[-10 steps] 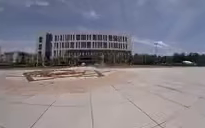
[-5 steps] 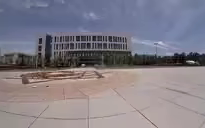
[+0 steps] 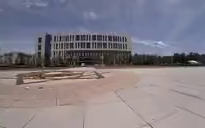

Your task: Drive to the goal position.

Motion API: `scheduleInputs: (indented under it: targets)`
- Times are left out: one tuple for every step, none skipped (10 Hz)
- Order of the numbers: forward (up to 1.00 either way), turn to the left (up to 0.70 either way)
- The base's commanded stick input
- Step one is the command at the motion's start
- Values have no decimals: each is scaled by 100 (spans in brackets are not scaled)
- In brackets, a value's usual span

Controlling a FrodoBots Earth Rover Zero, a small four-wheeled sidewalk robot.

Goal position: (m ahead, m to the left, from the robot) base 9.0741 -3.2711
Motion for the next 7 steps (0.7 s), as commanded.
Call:
scheduleInputs:
  targets:
    - [70,0]
    - [70,0]
    - [70,-18]
    - [70,-35]
    - [70,-35]
    - [70,-29]
    - [70,-12]
